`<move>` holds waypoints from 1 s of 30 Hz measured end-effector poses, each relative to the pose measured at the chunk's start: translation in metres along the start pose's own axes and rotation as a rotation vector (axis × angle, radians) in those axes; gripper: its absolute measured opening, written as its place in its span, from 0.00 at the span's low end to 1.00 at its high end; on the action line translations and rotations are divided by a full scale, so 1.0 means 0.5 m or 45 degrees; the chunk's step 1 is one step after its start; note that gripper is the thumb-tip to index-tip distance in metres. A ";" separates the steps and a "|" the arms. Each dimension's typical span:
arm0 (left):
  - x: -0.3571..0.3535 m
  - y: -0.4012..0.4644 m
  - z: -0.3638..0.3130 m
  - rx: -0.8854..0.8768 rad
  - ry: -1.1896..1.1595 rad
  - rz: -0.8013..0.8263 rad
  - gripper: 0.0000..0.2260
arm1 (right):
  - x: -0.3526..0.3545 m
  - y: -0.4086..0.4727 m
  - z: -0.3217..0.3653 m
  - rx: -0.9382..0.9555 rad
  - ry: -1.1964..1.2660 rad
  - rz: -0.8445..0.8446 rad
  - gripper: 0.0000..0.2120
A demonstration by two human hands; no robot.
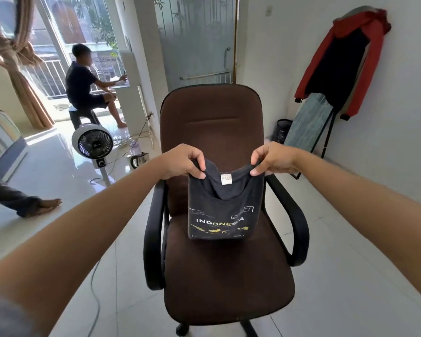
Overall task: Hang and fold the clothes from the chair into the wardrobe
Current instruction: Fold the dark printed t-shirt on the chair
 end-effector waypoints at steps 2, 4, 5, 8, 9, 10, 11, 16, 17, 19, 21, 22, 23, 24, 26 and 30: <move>-0.044 -0.052 0.027 0.058 -0.065 0.076 0.10 | -0.053 -0.041 -0.030 -0.050 0.033 0.089 0.13; -0.089 -0.102 0.052 0.120 -0.086 0.137 0.09 | -0.103 -0.073 -0.064 -0.108 0.045 0.195 0.13; -0.110 -0.123 0.066 0.151 -0.085 0.165 0.09 | -0.125 -0.082 -0.084 -0.137 0.042 0.246 0.13; -0.176 -0.170 0.111 0.242 -0.083 0.274 0.08 | -0.185 -0.099 -0.154 -0.245 -0.009 0.367 0.12; -0.198 -0.180 0.129 0.280 -0.076 0.312 0.08 | -0.204 -0.100 -0.180 -0.271 -0.038 0.397 0.11; -0.220 -0.189 0.146 0.315 -0.071 0.344 0.08 | -0.223 -0.101 -0.205 -0.295 -0.053 0.422 0.11; -0.240 -0.193 0.164 0.346 -0.072 0.366 0.08 | -0.238 -0.096 -0.233 -0.319 -0.056 0.436 0.11; -0.320 -0.165 0.282 0.455 -0.045 0.402 0.07 | -0.295 -0.043 -0.376 -0.432 -0.037 0.458 0.11; -0.331 -0.151 0.305 0.464 -0.045 0.396 0.07 | -0.301 -0.028 -0.400 -0.449 -0.038 0.452 0.10; -0.348 -0.115 0.352 0.477 -0.024 0.360 0.07 | -0.304 0.008 -0.444 -0.477 -0.041 0.404 0.09; -0.357 -0.071 0.400 0.503 -0.019 0.303 0.06 | -0.297 0.055 -0.487 -0.498 -0.014 0.324 0.08; -0.358 -0.045 0.425 0.522 -0.032 0.272 0.06 | -0.290 0.082 -0.509 -0.507 0.013 0.278 0.08; -0.358 -0.017 0.451 0.540 -0.044 0.244 0.06 | -0.281 0.111 -0.530 -0.516 0.041 0.233 0.08; -0.357 0.012 0.479 0.557 -0.055 0.220 0.06 | -0.271 0.141 -0.553 -0.527 0.061 0.190 0.08; -0.353 0.072 0.539 0.593 -0.067 0.171 0.07 | -0.250 0.203 -0.598 -0.558 0.067 0.121 0.09; -0.359 0.184 0.663 0.674 -0.064 0.072 0.10 | -0.216 0.322 -0.692 -0.632 0.045 0.033 0.09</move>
Point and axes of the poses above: each hand's wrist, its own y-axis towards the middle knuckle, its own x-axis out of the back of the hand, z = x × y, the point moved 5 cm from there along y, towards the middle knuckle, and after that the axes turned 3 degrees about y, right-handed, at the moved point
